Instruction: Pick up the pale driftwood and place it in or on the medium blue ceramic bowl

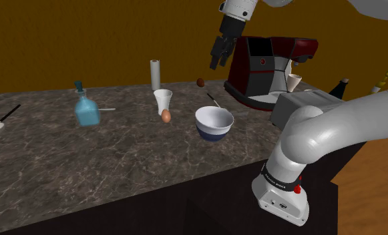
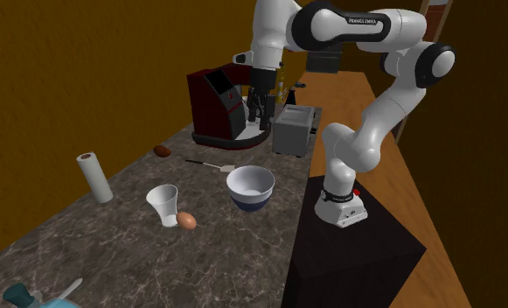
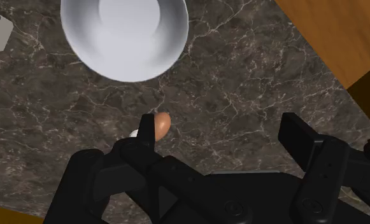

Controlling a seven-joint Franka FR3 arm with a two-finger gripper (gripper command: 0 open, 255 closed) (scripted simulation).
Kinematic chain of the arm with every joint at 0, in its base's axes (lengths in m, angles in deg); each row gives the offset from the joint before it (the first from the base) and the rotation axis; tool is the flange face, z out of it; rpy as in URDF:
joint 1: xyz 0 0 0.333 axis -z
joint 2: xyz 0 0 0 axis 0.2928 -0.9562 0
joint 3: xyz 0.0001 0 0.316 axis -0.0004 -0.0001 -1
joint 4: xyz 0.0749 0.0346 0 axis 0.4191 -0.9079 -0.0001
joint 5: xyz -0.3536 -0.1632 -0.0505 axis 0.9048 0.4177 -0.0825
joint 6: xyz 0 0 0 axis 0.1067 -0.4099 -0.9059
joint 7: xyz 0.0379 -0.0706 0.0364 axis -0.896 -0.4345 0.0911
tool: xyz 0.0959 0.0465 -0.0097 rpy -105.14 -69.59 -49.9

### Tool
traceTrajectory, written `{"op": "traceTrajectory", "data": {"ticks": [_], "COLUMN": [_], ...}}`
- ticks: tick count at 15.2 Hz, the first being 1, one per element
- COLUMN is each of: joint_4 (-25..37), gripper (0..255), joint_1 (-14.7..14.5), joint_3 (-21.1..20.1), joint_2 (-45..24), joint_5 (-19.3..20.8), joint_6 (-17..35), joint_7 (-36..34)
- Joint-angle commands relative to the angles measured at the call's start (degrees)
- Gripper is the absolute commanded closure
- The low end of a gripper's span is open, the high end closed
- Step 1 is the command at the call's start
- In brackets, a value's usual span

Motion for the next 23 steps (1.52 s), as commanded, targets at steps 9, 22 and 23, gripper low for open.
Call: {"op": "traceTrajectory", "data": {"ticks": [9, 22, 23], "joint_4": [-10.4, -17.7, -17.7], "gripper": [0, 0, 0], "joint_1": [1.9, 5.8, 5.9], "joint_3": [7.4, 22.4, 23.6], "joint_2": [1.1, -9.8, -11.4], "joint_5": [6.8, 19.2, 20.0], "joint_6": [6.4, 22.1, 23.6], "joint_7": [12.6, 33.4, 35.0]}}
